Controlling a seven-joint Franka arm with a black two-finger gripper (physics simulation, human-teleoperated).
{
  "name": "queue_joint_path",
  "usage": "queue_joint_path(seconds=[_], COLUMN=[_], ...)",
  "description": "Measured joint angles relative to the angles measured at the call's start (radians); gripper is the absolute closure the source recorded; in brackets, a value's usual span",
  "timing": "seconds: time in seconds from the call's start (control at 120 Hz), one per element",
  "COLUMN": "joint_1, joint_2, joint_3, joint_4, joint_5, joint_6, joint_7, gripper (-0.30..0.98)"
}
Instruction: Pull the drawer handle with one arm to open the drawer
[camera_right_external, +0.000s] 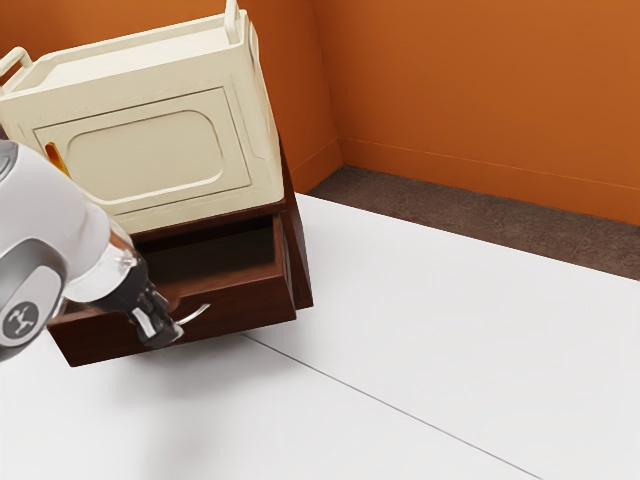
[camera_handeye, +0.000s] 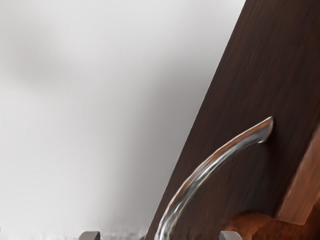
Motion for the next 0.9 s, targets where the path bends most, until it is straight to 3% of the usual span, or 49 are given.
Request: queue_joint_path(seconds=[0.117,0.233,0.308,0.408,0.6,0.9], joint_1=[-0.010,-0.019,-0.108,-0.140,-0.147,-0.151], joint_2=[-0.025,0.167,0.209,0.312,0.358,0.349], joint_3=[0.003,0.022,0.018,0.069,0.099,0.111], joint_4=[0.054,0.502,0.601,0.850,0.843,0.732], joint_5=[0.019,0.071,0.085,0.064,0.035,0.026], joint_6=[-0.029,-0.237,-0.369,-0.544,-0.748,-0.748], joint_7=[0.004,0.025,0.040,0.112,0.322,0.604], gripper=[0.42,0.28,0.19,0.12,0.05,0.01])
